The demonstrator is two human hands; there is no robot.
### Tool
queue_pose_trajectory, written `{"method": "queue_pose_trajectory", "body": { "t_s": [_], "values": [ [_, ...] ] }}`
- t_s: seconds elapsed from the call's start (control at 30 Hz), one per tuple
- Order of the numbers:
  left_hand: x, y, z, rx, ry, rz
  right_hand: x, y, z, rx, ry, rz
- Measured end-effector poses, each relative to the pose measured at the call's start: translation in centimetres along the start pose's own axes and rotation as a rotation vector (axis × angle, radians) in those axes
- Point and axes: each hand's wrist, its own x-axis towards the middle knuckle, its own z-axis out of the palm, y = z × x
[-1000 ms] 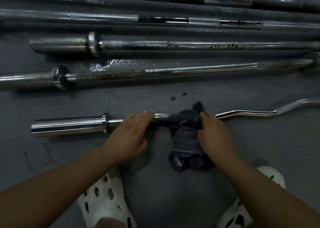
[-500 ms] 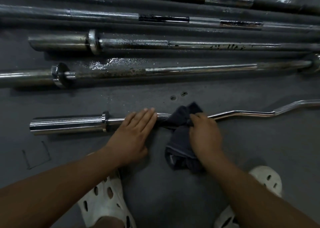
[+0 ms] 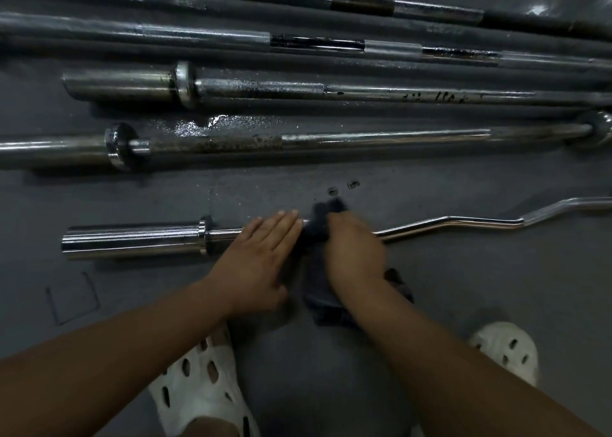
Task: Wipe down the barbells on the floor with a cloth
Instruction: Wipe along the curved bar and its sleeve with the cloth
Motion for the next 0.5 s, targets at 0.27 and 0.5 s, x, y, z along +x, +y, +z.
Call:
{"method": "queue_pose_trajectory", "body": {
  "t_s": [0.27, 0.5],
  "values": [
    [-0.3, -0.5, 0.2, -0.006, 0.013, 0.03, -0.6, 5.7, -0.9, 0.023, -0.077, -0.032],
    [-0.2, -0.2, 0.0, -0.022, 0.01, 0.015, 0.2, -2.9, -0.2, 0.02, -0.037, -0.191]
  ]
}}
